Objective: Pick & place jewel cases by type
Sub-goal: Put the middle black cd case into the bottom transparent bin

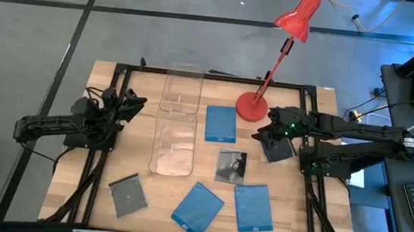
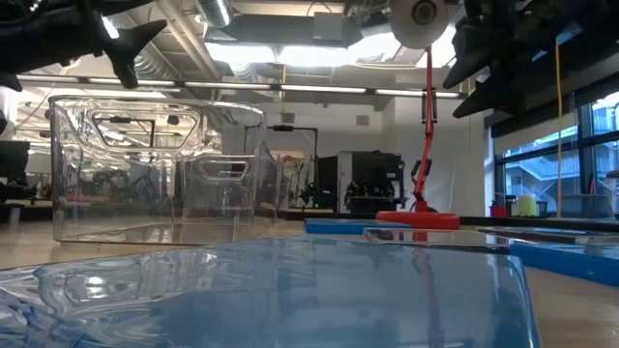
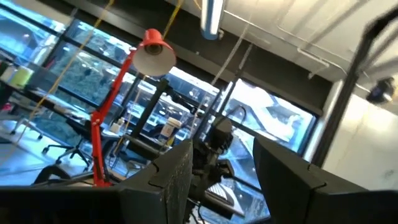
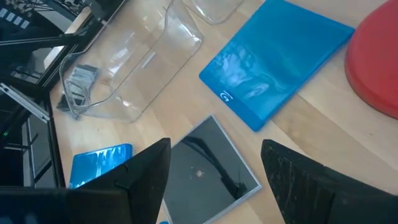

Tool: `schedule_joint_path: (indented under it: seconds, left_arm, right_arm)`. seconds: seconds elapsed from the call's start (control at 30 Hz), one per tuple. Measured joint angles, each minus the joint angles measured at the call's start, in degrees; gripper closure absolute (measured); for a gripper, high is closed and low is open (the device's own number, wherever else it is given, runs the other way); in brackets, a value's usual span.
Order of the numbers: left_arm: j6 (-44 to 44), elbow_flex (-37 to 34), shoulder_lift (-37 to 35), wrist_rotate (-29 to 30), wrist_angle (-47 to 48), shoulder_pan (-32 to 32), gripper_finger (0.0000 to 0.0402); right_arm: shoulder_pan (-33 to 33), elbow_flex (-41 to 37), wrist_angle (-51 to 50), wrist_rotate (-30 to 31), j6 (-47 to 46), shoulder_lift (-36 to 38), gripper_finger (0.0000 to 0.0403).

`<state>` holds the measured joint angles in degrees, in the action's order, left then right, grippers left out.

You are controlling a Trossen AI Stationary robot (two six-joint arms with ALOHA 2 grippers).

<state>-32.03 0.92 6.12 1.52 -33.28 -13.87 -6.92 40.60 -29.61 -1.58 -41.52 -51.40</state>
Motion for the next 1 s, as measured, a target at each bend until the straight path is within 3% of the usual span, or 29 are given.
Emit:
schedule_joint_path:
  seconds: [0.27,0.5,0.67,0.8,1.0]
  left_arm:
    - [-0.22,7.61,13.28,-3.81,-0.35,0.0,0.0235]
    - [3.99,18.58,28.84,-10.12,0.01,0.01,0.0235]
    - [5.69,27.67,40.37,-11.51,1.6,1.51,0.0235]
    - [9.14,36.54,48.94,-14.91,5.62,3.65,0.0235]
    - [16.44,52.69,60.22,-16.01,20.68,6.64,0.0235]
  right_arm:
    - [0.0,0.0,1.02,1.67,1.35,0.0,0.0148]
    - [0.0,0.0,1.62,1.98,1.38,0.0,0.0148]
    - [0.0,0.0,1.64,2.25,1.35,0.0,0.0148]
    - [0.0,0.0,2.02,4.11,1.51,0.0,0.0148]
    - [0.0,0.0,1.93,4.09,3.06,0.0,0.0148]
